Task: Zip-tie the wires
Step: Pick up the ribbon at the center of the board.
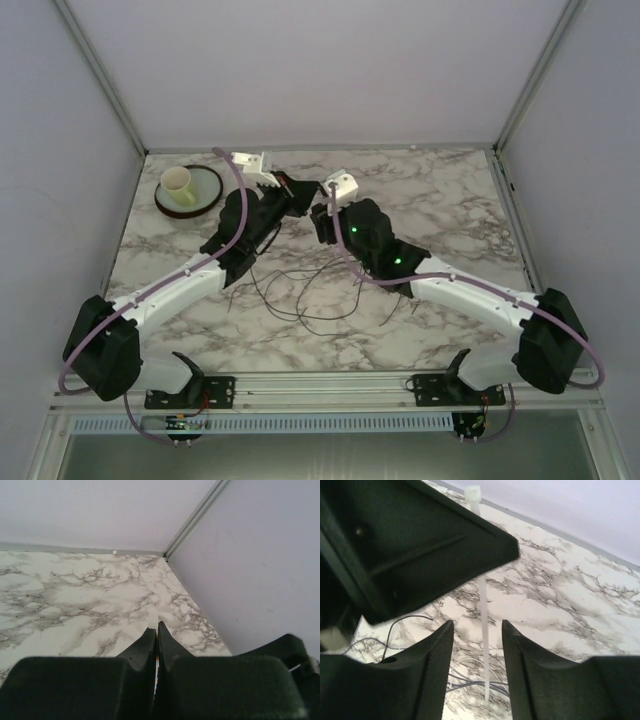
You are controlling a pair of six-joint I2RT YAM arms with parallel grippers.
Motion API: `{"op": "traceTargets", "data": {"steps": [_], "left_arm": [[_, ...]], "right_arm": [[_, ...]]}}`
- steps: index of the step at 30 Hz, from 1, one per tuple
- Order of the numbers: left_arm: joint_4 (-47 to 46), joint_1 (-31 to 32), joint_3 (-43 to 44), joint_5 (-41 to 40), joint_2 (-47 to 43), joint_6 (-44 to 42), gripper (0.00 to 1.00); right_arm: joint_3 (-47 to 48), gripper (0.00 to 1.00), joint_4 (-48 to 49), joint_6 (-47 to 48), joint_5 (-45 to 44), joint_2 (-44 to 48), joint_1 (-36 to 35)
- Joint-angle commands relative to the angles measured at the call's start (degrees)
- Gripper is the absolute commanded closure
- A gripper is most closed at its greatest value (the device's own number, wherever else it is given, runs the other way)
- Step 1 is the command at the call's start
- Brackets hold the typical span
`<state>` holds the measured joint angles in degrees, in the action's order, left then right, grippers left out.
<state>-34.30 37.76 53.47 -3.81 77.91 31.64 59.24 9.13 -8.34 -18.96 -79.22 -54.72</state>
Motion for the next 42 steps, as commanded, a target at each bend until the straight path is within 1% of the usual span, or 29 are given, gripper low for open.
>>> {"op": "traceTargets", "data": {"steps": [1, 4, 6, 8, 11, 15, 18, 19, 21, 22, 24, 27, 31, 33, 34, 35, 38, 39, 40, 41, 42], "left_arm": [[-4.6, -2.7, 2.0, 9.0, 1.0, -1.4, 1.00], [-4.5, -4.5, 2.4, 15.6, 1.3, -2.3, 1.00], [-4.9, -5.9, 2.8, 20.7, 1.7, -2.3, 1.00], [-5.5, -7.0, 3.2, 25.7, 2.1, -1.9, 1.00], [-5.3, -7.8, 4.8, 32.4, 2.9, -1.7, 1.00], [-5.8, -7.8, 6.7, 39.0, 3.9, -0.4, 1.00], [-8.0, -7.9, 7.1, 42.1, 4.6, 1.8, 1.00], [-8.6, -7.8, 7.1, 42.5, 4.8, 2.3, 1.00], [-9.6, -7.7, 7.0, 42.8, 4.9, 3.2, 1.00], [-10.2, -7.8, 7.0, 43.0, 5.0, 3.6, 1.00], [-10.4, -7.7, 7.2, 43.2, 5.2, 4.0, 1.00], [-10.2, -7.7, 7.3, 43.3, 5.5, 4.0, 1.00], [-10.2, -7.7, 7.4, 43.6, 6.0, 4.3, 1.00], [-10.1, -7.7, 7.7, 44.2, 6.5, 4.4, 1.00], [-10.0, -7.7, 7.8, 44.4, 6.6, 4.4, 1.00], [-9.9, -7.7, 7.9, 44.5, 6.6, 4.3, 1.00], [-8.9, -7.7, 8.4, 44.5, 6.8, 3.8, 1.00], [-8.7, -7.7, 8.6, 44.4, 6.8, 3.7, 1.00], [-8.5, -7.7, 8.7, 44.2, 6.8, 3.6, 1.00], [-8.4, -7.7, 8.9, 44.2, 6.9, 3.5, 0.98], [-8.1, -7.7, 8.9, 44.0, 7.0, 3.5, 0.87]], "right_arm": [[-4.0, 0.49, 2.7, -3.8, 10.0, 7.0, 4.4], [-7.2, 0.37, 3.4, -5.7, 17.2, 11.6, 9.1], [-9.6, 0.32, 3.8, -7.1, 24.1, 14.1, 13.7], [-11.4, 0.27, 5.9, -9.4, 33.3, 15.8, 18.8], [-12.6, 0.26, 10.1, -14.1, 46.1, 16.2, 24.7], [-12.3, 0.24, 17.7, -21.8, 58.6, 13.5, 27.0], [-12.2, 0.24, 25.5, -28.0, 64.7, 10.2, 26.9], [-12.0, 0.24, 27.8, -29.7, 65.8, 9.1, 26.8], [-11.5, 0.25, 28.6, -30.6, 65.6, 7.4, 26.3], [-11.4, 0.26, 28.8, -30.4, 65.2, 6.8, 26.1], [-11.3, 0.33, 30.1, -30.6, 64.4, 6.0, 25.7], [-11.0, 0.45, 32.7, -32.1, 64.8, 4.9, 25.4], [-10.7, 0.59, 33.4, -32.6, 64.8, 3.9, 25.0], [-10.6, 0.68, 33.9, -32.8, 64.7, 3.4, 24.9], [-10.4, 0.74, 34.0, -33.0, 64.7, 3.3, 24.9], [-10.3, 0.77, 34.1, -33.1, 64.6, 3.2, 24.8], [-10.2, 0.96, 33.6, -32.6, 64.2, 3.1, 24.8], [-10.2, 1.00, 32.9, -32.2, 63.8, 3.3, 24.8], [-10.2, 1.00, 32.5, -31.9, 63.6, 3.4, 24.8], [-10.3, 1.00, 32.0, -31.7, 62.9, 3.6, 24.9], [-10.5, 1.00, 31.8, -31.6, 62.4, 3.8, 24.9]]}}
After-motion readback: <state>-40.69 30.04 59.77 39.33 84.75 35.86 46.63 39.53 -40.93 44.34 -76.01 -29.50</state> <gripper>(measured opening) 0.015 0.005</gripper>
